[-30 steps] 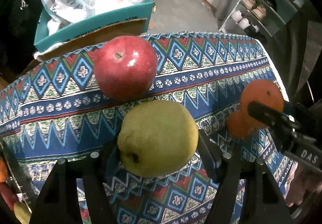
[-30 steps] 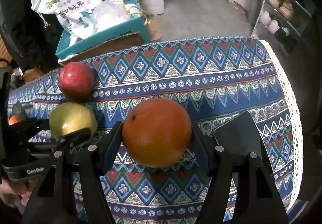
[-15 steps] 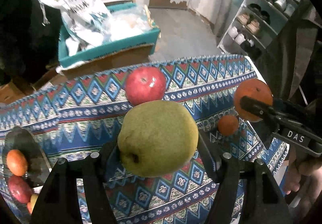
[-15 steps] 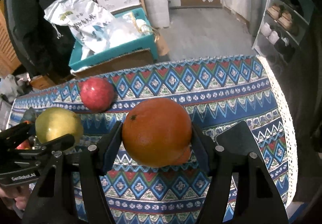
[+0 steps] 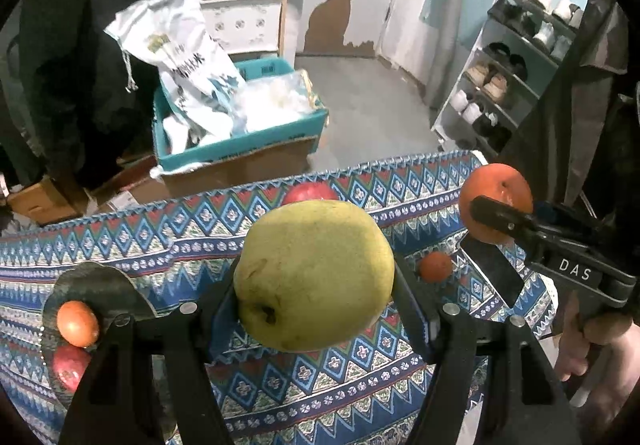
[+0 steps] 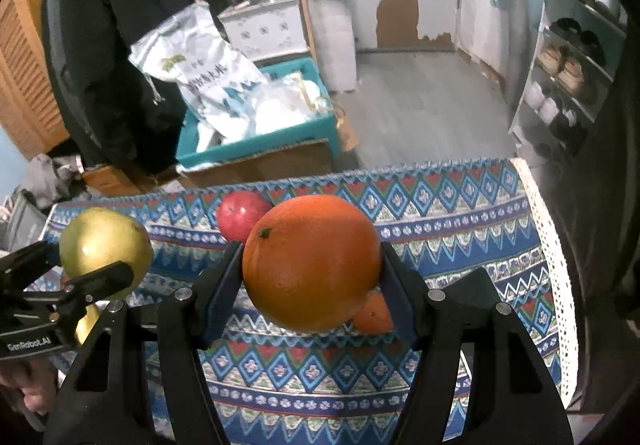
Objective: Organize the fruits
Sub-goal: 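Lift the yellow apple with the left tool while the right tool carries the orange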
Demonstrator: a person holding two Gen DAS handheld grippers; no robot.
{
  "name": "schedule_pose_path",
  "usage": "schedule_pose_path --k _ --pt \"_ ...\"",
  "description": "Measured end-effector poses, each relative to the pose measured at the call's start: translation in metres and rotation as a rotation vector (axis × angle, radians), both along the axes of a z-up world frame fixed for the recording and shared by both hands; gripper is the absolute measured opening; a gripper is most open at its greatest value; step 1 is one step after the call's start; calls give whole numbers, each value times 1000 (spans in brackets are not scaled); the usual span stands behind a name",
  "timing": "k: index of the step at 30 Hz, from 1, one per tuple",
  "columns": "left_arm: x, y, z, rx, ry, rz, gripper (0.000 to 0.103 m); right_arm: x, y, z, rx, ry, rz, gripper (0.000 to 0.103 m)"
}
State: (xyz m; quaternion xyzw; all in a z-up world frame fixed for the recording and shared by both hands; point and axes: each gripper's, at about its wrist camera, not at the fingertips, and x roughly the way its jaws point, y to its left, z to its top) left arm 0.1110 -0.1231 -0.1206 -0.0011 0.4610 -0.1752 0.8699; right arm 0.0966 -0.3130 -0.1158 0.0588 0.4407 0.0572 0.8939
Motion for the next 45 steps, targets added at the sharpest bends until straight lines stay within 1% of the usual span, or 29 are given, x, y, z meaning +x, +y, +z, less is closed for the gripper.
schedule_pose_path --k 8,16,23,33,45 --pt "-15 19 20 -21 -41 28 71 -13 17 30 2 -60 34 66" --pt "-29 41 36 -30 -70 54 71 -25 37 46 12 -90 81 66" --pt "-38 60 41 -20 -88 84 71 -31 61 55 18 -106 139 66" --pt "-43 96 35 -24 -76 147 71 -27 103 55 29 -97 221 66" --pt "-46 150 13 -23 -33 241 71 -13 159 43 64 -59 317 66"
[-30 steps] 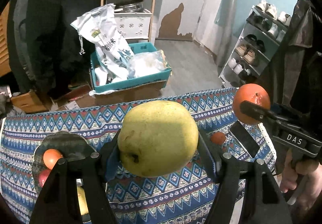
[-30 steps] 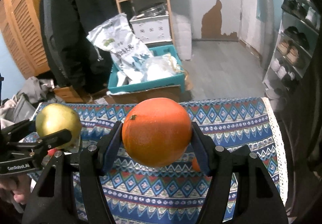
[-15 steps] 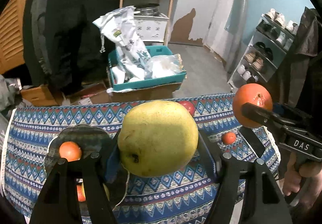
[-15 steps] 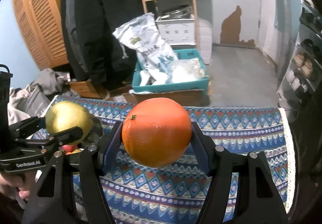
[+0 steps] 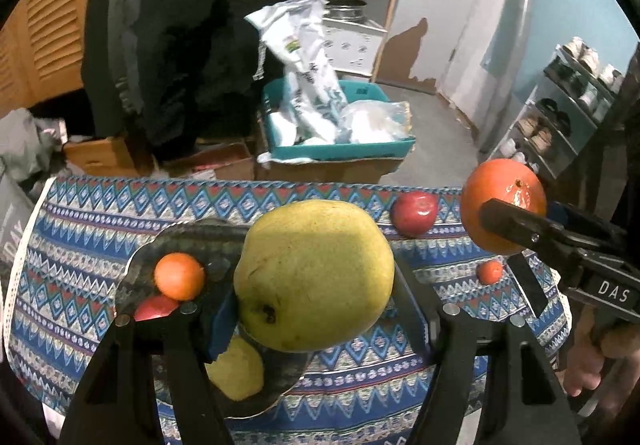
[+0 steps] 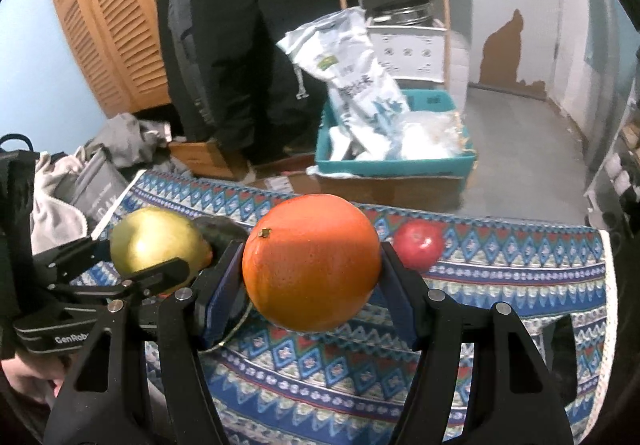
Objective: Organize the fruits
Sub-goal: 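Lift the yellow apple with the left tool while the right tool carries the orange, then open the left tool over the plate while the right tool releases the orange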
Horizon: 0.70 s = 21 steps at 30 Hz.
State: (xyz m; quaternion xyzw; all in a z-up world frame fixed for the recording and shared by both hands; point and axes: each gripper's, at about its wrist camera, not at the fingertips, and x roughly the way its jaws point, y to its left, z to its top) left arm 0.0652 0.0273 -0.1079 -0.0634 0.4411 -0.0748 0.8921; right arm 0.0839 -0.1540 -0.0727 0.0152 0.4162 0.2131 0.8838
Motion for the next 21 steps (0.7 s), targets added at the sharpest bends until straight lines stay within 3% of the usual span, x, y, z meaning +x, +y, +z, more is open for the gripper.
schedule_pose_path --k 21 --pt "4 80 -64 -43 137 138 71 26 94 -40 4 100 131 66"
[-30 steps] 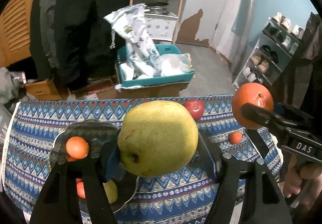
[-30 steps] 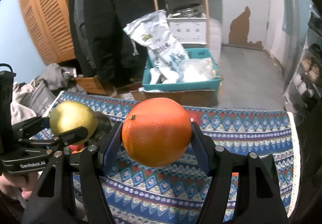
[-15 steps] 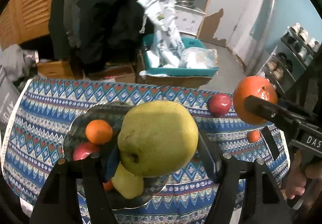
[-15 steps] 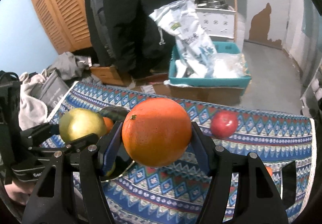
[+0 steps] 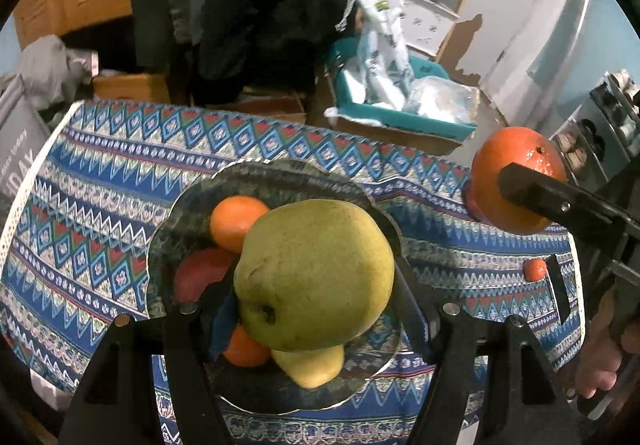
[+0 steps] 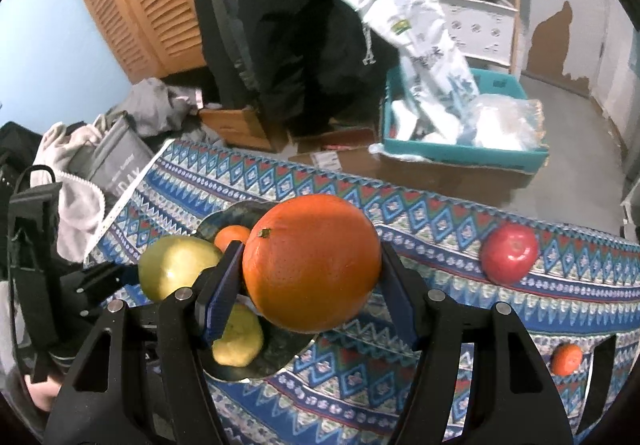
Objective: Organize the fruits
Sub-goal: 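Open the left tool over the plate while the right tool releases the orange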
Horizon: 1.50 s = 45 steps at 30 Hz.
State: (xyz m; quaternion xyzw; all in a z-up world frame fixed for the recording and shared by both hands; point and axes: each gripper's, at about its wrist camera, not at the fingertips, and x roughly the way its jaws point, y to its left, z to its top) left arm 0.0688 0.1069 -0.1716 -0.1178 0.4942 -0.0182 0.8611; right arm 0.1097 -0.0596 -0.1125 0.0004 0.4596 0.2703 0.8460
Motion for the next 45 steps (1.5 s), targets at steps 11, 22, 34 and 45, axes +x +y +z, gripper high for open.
schedule_pose_path --k 11,22,34,45 --pt "4 18 -39 -6 83 36 71 12 36 -33 -25 66 36 66" --pt "11 21 -56 -17 123 38 71 21 55 -70 -75 139 57 66" --pt "14 19 -56 -29 112 20 71 25 65 -96 -99 202 68 66" --pt "9 24 -54 -20 119 45 72 34 49 -97 -52 230 12 68"
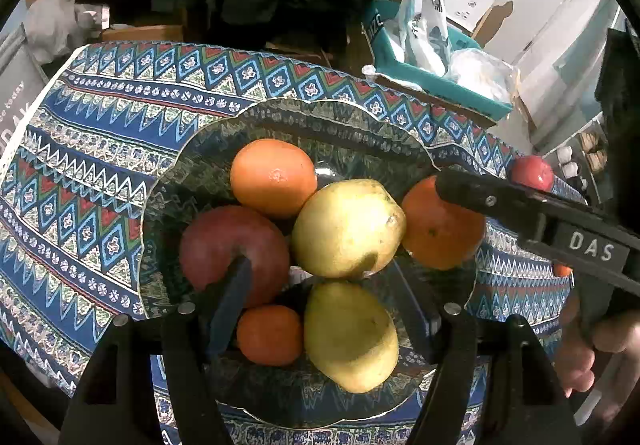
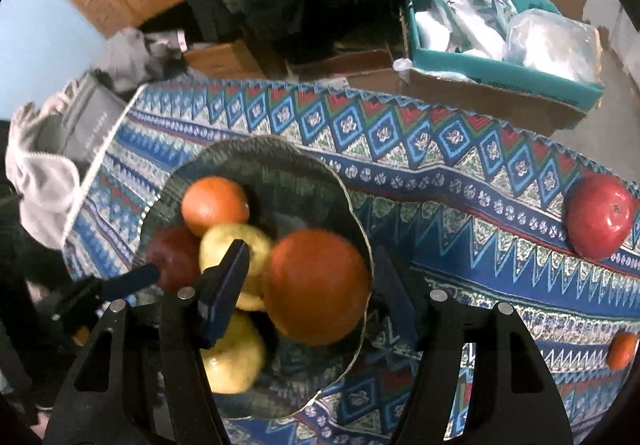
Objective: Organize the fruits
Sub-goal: 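Open the left tool over the plate while the right tool releases the orange, then withdraw both tools from the plate toward the red apple and small orange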
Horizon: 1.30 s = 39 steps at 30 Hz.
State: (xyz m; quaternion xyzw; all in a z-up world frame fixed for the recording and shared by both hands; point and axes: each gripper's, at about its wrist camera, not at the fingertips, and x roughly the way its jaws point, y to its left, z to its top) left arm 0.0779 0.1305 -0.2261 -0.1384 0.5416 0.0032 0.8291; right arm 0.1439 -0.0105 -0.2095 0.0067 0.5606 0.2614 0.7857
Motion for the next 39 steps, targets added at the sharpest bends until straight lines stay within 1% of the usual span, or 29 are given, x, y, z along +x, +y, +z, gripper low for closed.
schedule_pose_path --k 6,8,10,18,21,26,34,39 --pt "-3 -3 11 9 -16 -4 72 -5 2 19 4 -45 15 68" --pt "-5 -5 17 18 -27 -10 73 -8 2 27 -12 -73 16 68" --pt "-6 -6 23 33 -41 -11 78 -11 0 35 -24 -101 11 68" --pt "-14 -13 52 78 -98 -25 78 -21 -12 70 -101 -219 -6 68" --pt "-16 -16 61 85 -113 -32 78 -26 -17 80 -115 -243 -13 68" --pt "-18 -22 75 75 -140 -40 79 -33 -29 95 -123 -276 -38 68" --pt "-22 -40 95 102 -181 -81 79 -43 -54 116 -152 -327 -87 69" --pt "-24 -50 105 102 -199 -98 80 -50 -69 129 -176 -364 -111 69"
